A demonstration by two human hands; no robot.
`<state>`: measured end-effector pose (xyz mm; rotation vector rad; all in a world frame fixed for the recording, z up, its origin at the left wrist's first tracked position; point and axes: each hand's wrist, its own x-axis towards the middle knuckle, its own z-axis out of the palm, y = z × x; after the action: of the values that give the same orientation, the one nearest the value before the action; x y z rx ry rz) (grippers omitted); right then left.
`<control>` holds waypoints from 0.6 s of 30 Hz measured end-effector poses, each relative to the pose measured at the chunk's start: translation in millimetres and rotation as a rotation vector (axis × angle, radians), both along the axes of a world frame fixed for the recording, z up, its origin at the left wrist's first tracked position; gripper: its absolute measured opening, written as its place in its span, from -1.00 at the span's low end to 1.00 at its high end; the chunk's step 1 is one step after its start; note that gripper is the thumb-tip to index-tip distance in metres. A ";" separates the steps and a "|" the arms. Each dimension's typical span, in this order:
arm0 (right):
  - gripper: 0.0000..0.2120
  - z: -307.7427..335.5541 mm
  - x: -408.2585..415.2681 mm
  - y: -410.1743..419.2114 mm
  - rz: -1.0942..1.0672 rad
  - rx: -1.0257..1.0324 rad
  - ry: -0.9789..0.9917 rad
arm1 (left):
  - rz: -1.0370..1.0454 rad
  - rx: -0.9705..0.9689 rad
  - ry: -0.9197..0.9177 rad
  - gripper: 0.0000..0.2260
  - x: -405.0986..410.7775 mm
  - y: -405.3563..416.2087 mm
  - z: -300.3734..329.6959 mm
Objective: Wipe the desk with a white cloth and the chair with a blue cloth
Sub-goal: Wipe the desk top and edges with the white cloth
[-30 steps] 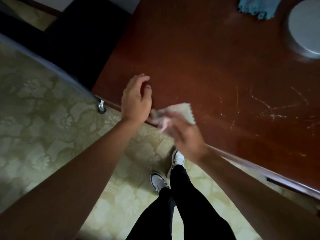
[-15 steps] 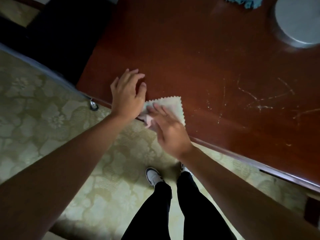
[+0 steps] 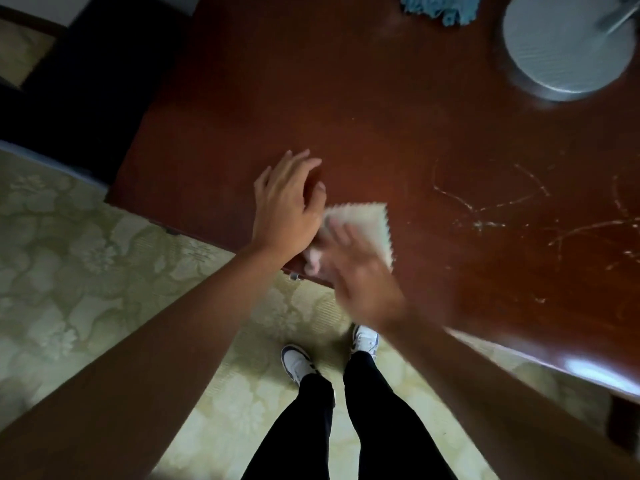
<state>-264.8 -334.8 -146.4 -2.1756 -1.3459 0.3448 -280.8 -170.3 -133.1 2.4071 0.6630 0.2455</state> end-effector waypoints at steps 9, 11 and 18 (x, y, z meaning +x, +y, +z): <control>-0.60 15.3 151.5 -45.6 -0.604 -0.145 -0.001 | -0.011 0.081 -0.005 -0.68 2.6 -26.2 -9.4; -0.59 9.0 108.2 -36.6 -0.521 -0.117 -0.003 | -0.039 0.102 -0.007 -0.69 8.5 -38.2 -9.0; -0.70 14.7 51.9 -56.7 -0.412 0.157 0.184 | 0.005 0.074 -0.042 -0.68 23.1 -39.2 -1.0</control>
<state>-212.9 -391.5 -131.7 -2.1623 -0.7736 0.2608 -257.7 -209.5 -134.1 2.4642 0.6515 0.3277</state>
